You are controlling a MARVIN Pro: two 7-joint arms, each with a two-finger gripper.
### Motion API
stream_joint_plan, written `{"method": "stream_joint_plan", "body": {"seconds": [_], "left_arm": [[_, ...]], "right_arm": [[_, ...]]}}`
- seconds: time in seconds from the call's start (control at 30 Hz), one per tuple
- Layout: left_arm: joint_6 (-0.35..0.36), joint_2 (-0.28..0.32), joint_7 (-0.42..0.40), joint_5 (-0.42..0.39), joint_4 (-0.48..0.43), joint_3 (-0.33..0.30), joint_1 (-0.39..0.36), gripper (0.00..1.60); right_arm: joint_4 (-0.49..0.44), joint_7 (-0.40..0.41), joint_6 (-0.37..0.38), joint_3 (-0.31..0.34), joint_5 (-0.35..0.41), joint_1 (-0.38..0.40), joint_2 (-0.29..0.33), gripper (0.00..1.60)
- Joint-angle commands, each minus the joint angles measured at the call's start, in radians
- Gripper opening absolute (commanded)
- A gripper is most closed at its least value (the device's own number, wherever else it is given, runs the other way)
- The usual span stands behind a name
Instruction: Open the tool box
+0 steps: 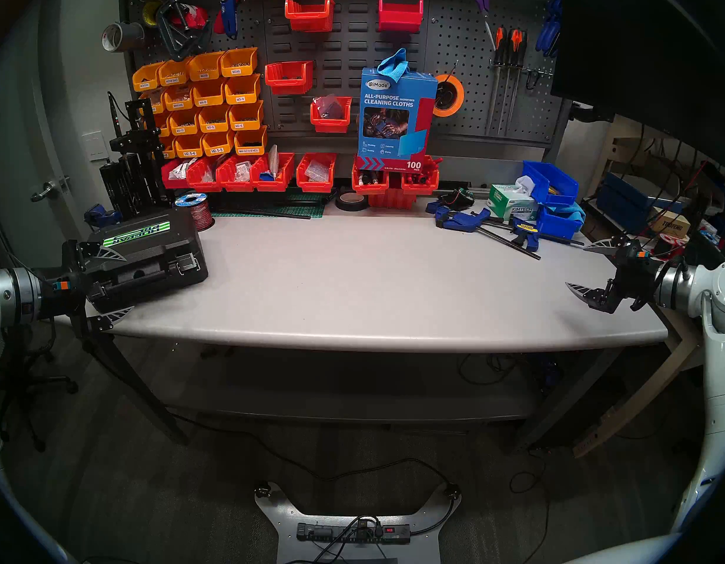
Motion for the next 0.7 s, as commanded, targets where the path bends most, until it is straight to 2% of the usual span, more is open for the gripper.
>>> {"method": "stream_joint_plan", "body": {"seconds": [0.0, 0.17, 0.67], "left_arm": [[-0.016, -0.032, 0.062, 0.045, -0.007, 0.016, -0.009, 1.6], [-0.053, -0.043, 0.124, 0.093, 0.02, 0.049, -0.025, 1.6], [-0.099, -0.042, 0.206, 0.164, 0.087, 0.093, -0.058, 1.6]], "right_arm": [[-0.005, 0.0, -0.001, 0.004, -0.001, 0.002, 0.004, 1.6], [-0.005, 0.0, -0.001, 0.004, -0.001, 0.002, 0.004, 1.6], [-0.005, 0.0, -0.001, 0.004, -0.001, 0.002, 0.004, 1.6]]}}
